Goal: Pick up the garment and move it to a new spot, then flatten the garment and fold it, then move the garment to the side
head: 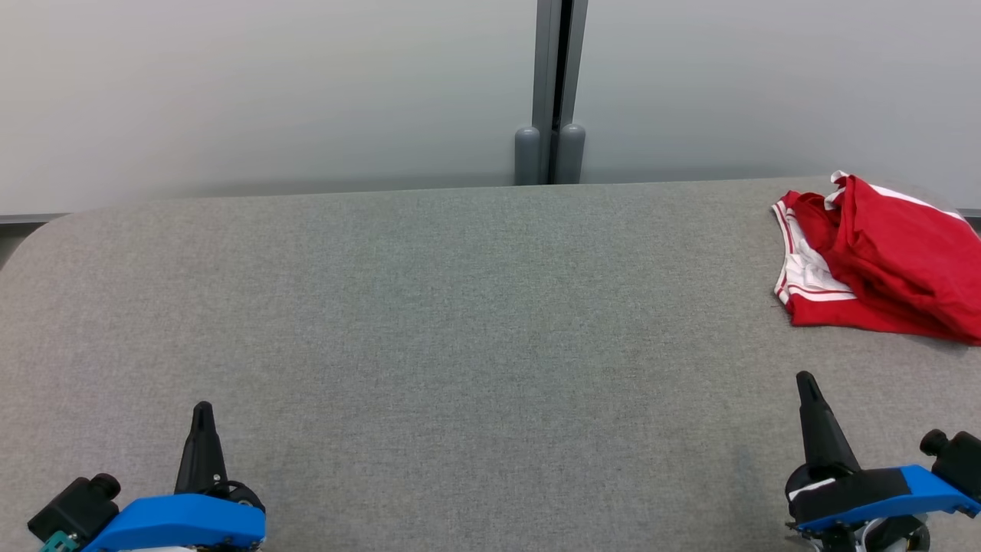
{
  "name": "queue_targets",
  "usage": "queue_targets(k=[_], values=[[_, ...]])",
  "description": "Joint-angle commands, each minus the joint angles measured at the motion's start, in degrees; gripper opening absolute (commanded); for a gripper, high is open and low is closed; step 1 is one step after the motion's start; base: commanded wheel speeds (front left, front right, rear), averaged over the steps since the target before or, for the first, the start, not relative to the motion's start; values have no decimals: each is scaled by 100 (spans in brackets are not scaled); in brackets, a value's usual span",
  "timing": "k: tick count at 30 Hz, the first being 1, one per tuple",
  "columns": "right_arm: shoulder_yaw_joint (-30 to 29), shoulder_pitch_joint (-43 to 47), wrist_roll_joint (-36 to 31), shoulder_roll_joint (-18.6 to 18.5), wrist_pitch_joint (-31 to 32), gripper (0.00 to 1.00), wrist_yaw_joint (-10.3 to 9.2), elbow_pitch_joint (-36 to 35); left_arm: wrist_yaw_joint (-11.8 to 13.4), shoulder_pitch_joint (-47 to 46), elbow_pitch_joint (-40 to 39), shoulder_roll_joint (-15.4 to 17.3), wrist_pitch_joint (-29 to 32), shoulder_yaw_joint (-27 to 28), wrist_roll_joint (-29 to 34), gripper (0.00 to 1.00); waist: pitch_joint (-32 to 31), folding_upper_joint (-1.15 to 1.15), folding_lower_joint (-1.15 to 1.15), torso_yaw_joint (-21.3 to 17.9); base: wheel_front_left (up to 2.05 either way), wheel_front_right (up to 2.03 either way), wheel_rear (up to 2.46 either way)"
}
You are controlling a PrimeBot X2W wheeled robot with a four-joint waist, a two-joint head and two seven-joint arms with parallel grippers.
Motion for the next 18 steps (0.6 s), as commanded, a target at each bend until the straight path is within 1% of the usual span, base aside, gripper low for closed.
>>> queue_targets(k=[1, 13, 18], values=[[-26, -161, 217, -28, 40, 0, 1, -48, -51, -189, -79, 26, 43, 55, -199, 0, -4, 0, 0, 0, 0, 0, 0], [-78, -211, 1106, -32, 238, 0, 2, -19, -104, -272, -69, 2, 266, 111, -1079, 0, -34, 0, 0, -4, 0, 0, 0], [-94, -225, 1375, -33, 299, 0, 2, -10, -122, -300, -65, -6, 339, 123, -1351, 0, -44, 0, 0, -5, 0, 0, 0]])
